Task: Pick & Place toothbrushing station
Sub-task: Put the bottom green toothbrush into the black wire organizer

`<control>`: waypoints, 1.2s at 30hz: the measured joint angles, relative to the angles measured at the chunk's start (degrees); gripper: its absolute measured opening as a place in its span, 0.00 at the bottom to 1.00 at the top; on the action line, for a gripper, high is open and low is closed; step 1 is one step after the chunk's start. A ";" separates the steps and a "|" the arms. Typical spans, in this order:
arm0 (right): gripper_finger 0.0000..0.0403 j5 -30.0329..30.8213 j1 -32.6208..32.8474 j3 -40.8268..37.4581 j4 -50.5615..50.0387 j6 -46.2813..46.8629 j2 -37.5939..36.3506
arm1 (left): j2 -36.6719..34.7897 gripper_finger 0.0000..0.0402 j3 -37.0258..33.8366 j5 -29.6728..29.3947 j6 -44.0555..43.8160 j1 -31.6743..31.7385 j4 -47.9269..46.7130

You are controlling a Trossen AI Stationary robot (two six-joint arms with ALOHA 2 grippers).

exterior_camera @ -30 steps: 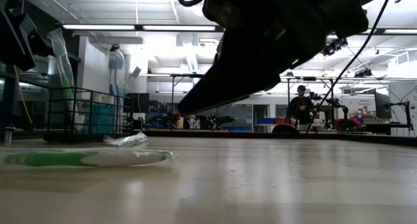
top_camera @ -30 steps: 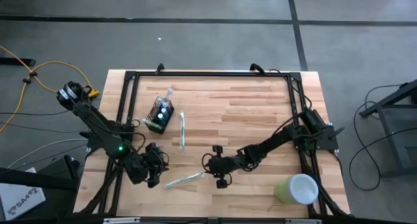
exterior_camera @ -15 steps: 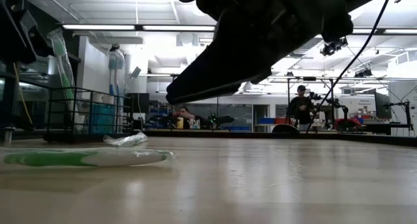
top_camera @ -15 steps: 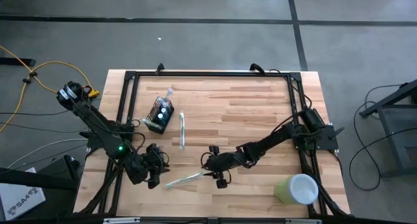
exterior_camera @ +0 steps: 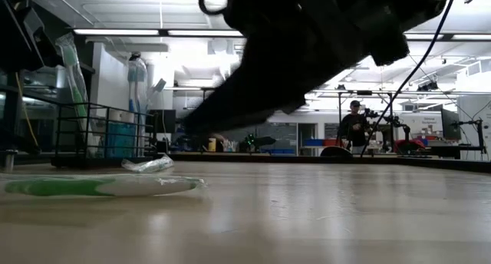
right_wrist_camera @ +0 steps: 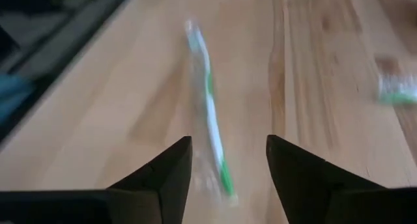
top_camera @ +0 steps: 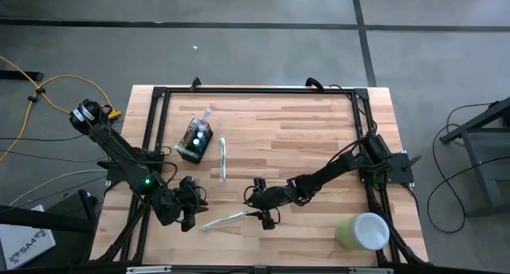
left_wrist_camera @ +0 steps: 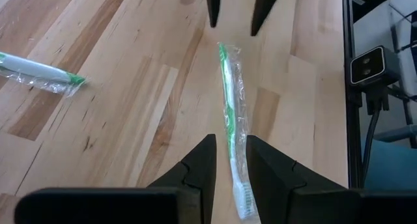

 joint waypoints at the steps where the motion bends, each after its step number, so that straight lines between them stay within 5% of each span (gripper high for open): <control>1: 0.47 0.00 -0.04 0.49 1.15 0.08 0.69 | 0.00 0.20 0.00 0.00 0.00 0.00 0.13; 18: 0.46 -2.70 -0.50 1.53 8.36 2.16 9.16 | 0.00 0.20 -0.02 0.05 0.44 0.00 1.23; 36: 0.36 -2.96 -0.53 1.39 9.18 2.44 9.79 | 0.00 0.20 -0.02 0.06 0.24 0.00 1.17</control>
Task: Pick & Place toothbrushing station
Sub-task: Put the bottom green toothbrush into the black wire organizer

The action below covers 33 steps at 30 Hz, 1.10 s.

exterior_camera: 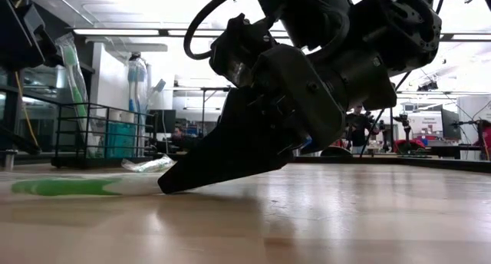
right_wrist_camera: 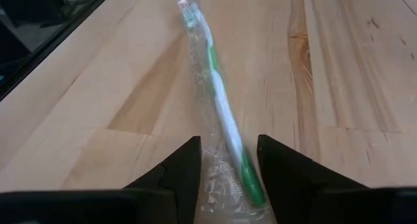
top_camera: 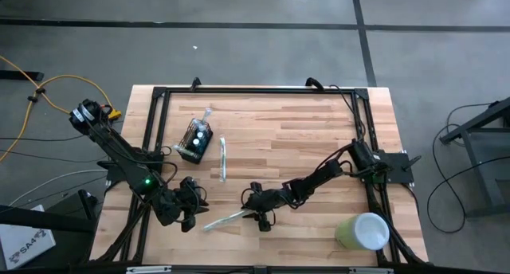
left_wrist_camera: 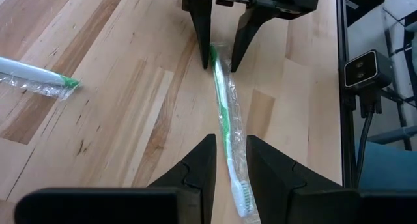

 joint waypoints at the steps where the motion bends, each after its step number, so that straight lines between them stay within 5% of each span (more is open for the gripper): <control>1: 0.35 0.00 -0.02 0.00 0.02 0.01 0.00 | 0.00 0.20 0.00 0.00 0.00 0.01 0.00; 8: 0.29 0.08 -0.02 -0.02 0.02 0.01 0.04 | 0.00 0.20 0.00 0.02 -0.07 0.02 0.00; 19: 0.04 0.39 -0.15 -0.04 -0.04 1.06 0.09 | 0.00 0.20 0.00 0.31 -0.24 0.01 0.00; 33: 0.04 -0.50 -0.06 -0.15 1.82 1.02 0.29 | 0.00 0.20 0.00 0.52 -0.24 0.01 0.04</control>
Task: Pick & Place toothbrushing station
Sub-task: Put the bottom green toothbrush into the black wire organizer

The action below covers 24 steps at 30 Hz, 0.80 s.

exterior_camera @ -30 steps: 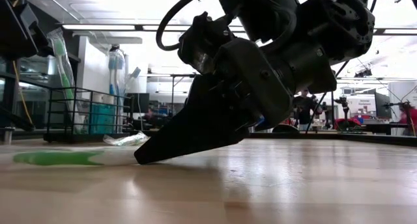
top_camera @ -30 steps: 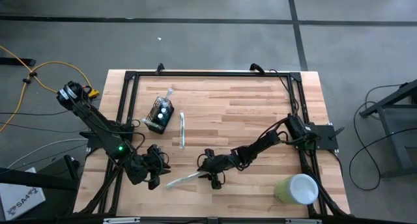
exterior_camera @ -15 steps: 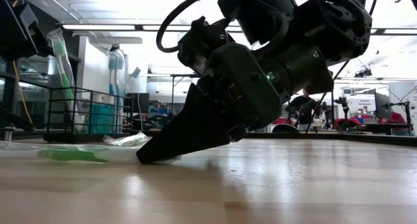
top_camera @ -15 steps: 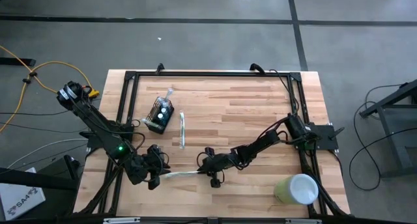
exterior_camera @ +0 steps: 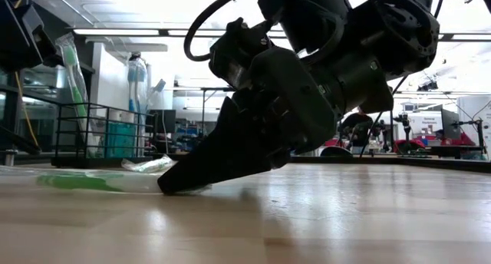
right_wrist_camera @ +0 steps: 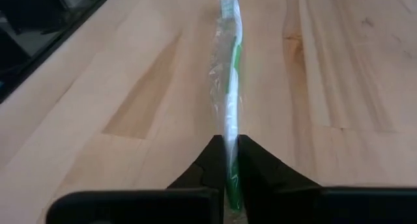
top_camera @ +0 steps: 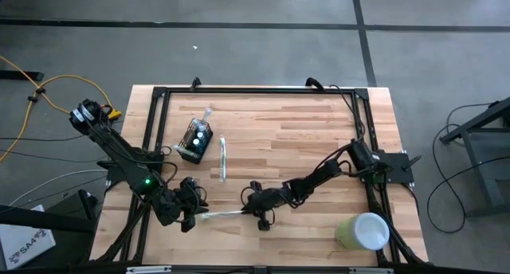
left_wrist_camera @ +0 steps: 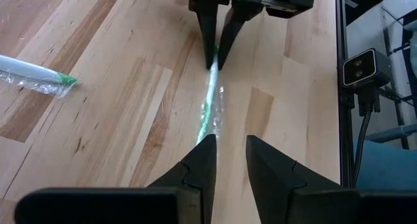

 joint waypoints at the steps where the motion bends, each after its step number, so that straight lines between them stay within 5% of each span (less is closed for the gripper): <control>1: 0.04 -0.24 0.05 0.00 0.38 0.02 0.04 | 0.00 0.20 0.00 0.00 0.00 -0.01 0.00; 6: 0.04 -3.57 0.57 -0.04 3.35 -0.02 0.10 | 0.00 0.20 0.00 -0.01 0.02 -0.01 0.01; 24: 0.04 0.36 5.38 -0.02 23.59 -11.04 -0.05 | 0.00 0.20 0.00 -0.40 5.03 -0.01 2.79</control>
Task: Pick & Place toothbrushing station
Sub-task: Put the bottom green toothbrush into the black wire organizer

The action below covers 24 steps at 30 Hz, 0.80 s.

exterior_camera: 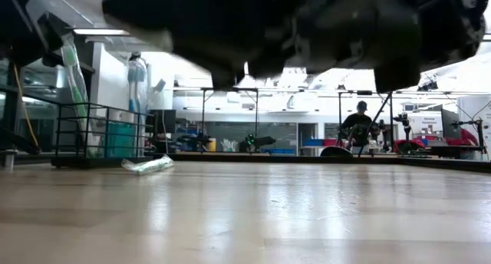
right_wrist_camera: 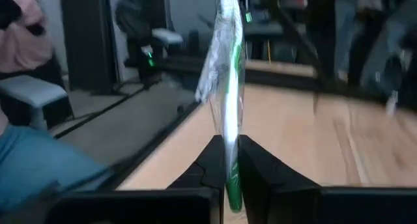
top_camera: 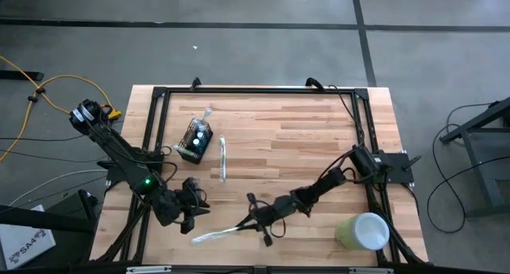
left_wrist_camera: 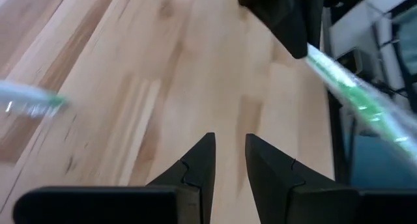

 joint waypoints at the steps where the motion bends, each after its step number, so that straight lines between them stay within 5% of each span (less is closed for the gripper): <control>1: 0.04 0.13 0.34 0.01 1.30 -1.19 0.00 | 0.00 0.20 0.00 -0.22 1.72 0.01 1.32; 14: 0.04 3.03 6.48 0.09 14.70 -17.45 -4.01 | 0.00 0.20 0.00 -0.94 28.06 0.00 22.49; 24: 0.04 10.59 7.58 0.11 13.33 -19.56 -5.60 | -0.02 0.20 0.02 -10.89 46.70 -1.05 35.11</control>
